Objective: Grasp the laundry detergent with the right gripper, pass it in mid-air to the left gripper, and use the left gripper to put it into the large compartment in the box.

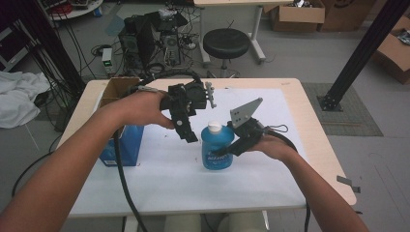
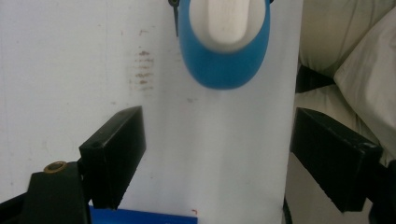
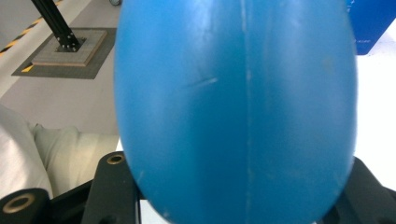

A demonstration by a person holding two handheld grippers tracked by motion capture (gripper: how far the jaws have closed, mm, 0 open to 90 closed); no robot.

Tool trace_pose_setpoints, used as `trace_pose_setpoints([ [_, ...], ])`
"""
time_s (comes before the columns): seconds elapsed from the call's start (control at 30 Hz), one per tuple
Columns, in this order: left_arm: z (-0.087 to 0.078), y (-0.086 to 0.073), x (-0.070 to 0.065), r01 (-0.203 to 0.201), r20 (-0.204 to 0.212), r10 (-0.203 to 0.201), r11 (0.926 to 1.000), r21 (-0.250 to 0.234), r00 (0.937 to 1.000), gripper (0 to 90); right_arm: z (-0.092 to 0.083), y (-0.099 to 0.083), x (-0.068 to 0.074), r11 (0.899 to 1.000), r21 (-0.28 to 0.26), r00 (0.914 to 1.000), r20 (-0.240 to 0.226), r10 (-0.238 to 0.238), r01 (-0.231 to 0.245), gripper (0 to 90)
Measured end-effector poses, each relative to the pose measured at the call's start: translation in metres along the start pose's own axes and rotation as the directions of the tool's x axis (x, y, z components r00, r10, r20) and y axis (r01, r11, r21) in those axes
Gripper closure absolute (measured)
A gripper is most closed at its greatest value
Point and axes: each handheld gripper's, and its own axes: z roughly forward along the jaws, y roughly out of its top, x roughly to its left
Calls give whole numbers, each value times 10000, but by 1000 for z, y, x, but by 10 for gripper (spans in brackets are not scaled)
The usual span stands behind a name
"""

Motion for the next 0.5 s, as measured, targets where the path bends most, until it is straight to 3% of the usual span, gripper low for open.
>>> trace_pose_setpoints([
  [0.5,4,15,1,-140,87,138,9997,206,9999,188,17,10,-5,9993,-69,9992,-121,-370,369,451],
])
